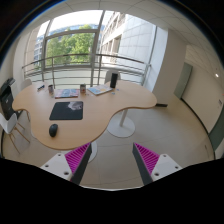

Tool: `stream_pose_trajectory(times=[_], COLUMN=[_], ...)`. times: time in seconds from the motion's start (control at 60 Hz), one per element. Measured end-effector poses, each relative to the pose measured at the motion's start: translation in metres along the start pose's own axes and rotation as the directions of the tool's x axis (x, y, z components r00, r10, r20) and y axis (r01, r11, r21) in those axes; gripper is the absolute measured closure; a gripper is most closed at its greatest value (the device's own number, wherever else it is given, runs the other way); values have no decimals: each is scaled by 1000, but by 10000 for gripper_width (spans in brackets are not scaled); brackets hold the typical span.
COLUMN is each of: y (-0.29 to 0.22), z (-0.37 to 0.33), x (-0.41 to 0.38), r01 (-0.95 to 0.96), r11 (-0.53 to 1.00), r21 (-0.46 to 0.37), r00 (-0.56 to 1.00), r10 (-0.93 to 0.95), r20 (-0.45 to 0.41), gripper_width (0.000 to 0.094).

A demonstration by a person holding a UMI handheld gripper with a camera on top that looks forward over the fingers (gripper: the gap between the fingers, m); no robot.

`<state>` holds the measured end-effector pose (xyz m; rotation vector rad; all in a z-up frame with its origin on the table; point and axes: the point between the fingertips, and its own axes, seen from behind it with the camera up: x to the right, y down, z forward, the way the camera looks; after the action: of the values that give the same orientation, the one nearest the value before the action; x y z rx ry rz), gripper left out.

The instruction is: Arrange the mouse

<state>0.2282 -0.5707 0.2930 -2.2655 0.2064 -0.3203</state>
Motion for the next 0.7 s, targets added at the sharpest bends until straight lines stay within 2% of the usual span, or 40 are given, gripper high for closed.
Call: stream_pose_trajectory(times=[0.183,0.35,0.533,0.7], y=[21,74,141,135], z=[7,18,49,103], x=[-8,-45,-141,-252], r01=[-18,-48,-69,-95], r11=[1000,998,997,995], r21=[-23,-29,-40,-7], r00=[1000,999,996,986], r10=[18,48,71,95], r20=[-8,4,54,139], gripper_width=[93,88,95,90])
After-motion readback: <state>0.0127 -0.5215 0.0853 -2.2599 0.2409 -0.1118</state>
